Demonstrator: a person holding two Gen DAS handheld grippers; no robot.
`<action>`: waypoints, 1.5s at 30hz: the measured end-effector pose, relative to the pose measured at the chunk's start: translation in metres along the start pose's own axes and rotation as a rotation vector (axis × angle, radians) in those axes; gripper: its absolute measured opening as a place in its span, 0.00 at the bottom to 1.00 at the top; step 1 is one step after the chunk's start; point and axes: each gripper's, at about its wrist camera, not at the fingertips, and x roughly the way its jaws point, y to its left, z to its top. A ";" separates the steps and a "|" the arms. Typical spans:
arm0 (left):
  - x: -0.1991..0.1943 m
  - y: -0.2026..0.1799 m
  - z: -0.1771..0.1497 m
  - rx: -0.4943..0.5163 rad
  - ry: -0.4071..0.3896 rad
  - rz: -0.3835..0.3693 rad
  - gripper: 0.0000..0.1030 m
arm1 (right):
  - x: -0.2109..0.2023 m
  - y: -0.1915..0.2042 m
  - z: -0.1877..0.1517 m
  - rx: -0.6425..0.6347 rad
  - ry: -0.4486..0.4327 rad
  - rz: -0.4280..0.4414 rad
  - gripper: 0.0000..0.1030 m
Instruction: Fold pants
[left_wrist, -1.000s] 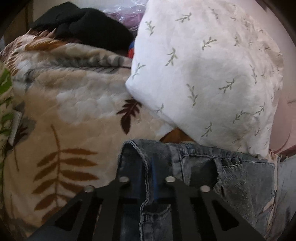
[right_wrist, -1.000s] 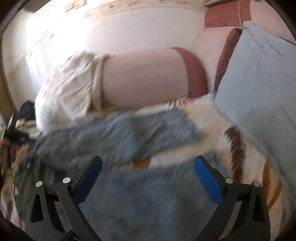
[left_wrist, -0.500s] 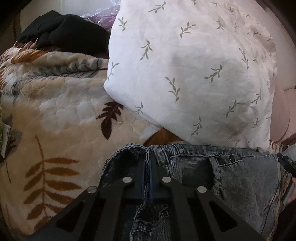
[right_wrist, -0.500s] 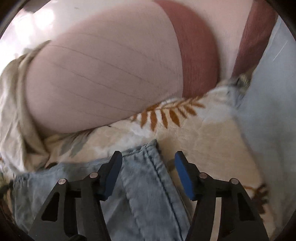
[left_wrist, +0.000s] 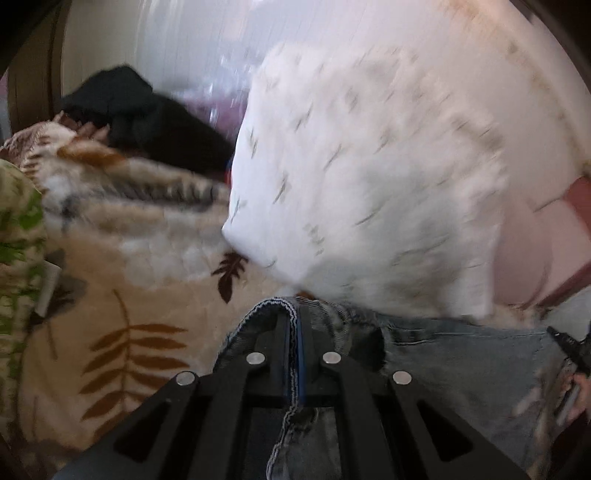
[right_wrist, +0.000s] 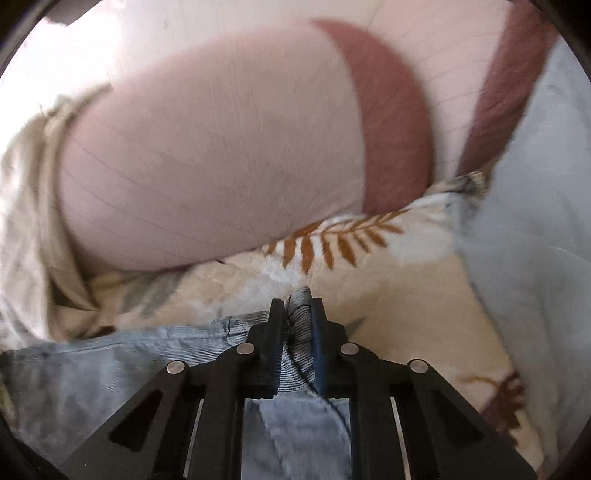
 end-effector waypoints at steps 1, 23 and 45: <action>-0.015 0.000 0.000 0.005 -0.022 -0.010 0.04 | -0.023 -0.005 -0.003 0.020 -0.036 0.026 0.12; -0.140 0.065 -0.197 -0.084 0.080 -0.080 0.04 | -0.169 -0.098 -0.206 0.304 -0.029 0.156 0.12; -0.176 0.078 -0.218 -0.084 -0.077 0.114 0.11 | -0.197 -0.158 -0.263 0.515 -0.053 0.194 0.36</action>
